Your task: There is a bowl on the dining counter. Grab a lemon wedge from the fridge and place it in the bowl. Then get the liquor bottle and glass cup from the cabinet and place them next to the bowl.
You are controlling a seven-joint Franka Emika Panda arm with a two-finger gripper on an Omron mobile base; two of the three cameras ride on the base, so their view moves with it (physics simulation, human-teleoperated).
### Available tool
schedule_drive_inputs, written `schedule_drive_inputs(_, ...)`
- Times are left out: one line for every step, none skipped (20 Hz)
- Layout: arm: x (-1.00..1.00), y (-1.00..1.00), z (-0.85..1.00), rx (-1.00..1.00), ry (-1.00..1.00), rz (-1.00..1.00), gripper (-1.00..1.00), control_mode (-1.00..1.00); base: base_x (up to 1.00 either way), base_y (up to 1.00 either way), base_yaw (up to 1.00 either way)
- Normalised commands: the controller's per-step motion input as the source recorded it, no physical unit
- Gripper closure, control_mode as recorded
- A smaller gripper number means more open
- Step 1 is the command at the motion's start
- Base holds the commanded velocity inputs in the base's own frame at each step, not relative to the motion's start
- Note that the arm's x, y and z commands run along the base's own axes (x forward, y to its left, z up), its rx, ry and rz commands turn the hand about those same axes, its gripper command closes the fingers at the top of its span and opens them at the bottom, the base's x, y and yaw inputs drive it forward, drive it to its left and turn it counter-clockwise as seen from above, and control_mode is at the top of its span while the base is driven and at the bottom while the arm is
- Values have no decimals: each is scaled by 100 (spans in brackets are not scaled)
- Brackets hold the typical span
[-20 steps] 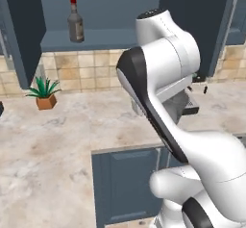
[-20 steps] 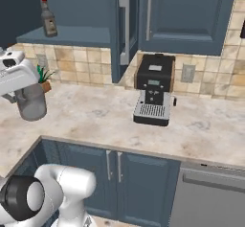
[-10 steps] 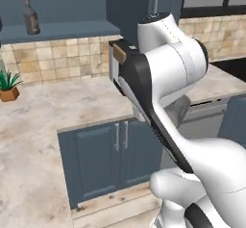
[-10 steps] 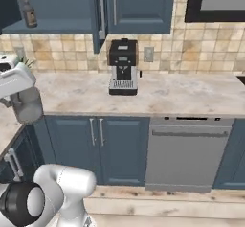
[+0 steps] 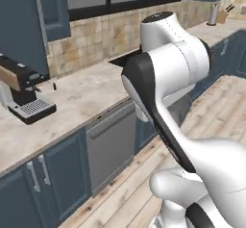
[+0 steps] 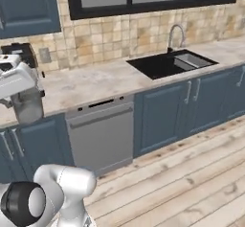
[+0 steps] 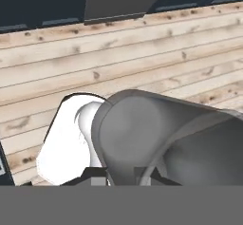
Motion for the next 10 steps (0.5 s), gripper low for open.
schedule_drive_inputs(0,0,0,0,0,0,100,100,0,-66,-79)
schedule_drive_inputs(0,0,0,0,0,0,100,100,0,-66,-79)
schedule_drive_inputs(0,0,0,0,0,0,100,100,0,-67,-79)
schedule_drive_inputs(0,0,0,0,0,0,100,100,0,-71,-79)
schedule_drive_inputs(0,0,0,0,0,0,100,100,0,-72,-78)
schedule_drive_inputs(0,0,0,0,0,0,100,100,0,-76,-77)
schedule_drive_inputs(0,0,0,0,0,0,100,100,0,-79,-77)
schedule_drive_inputs(0,0,0,0,0,0,100,100,0,-84,-76)
schedule_drive_inputs(0,0,0,0,0,0,100,100,0,-86,-75)
schedule_drive_inputs(0,0,0,0,0,0,100,100,0,-91,-74)
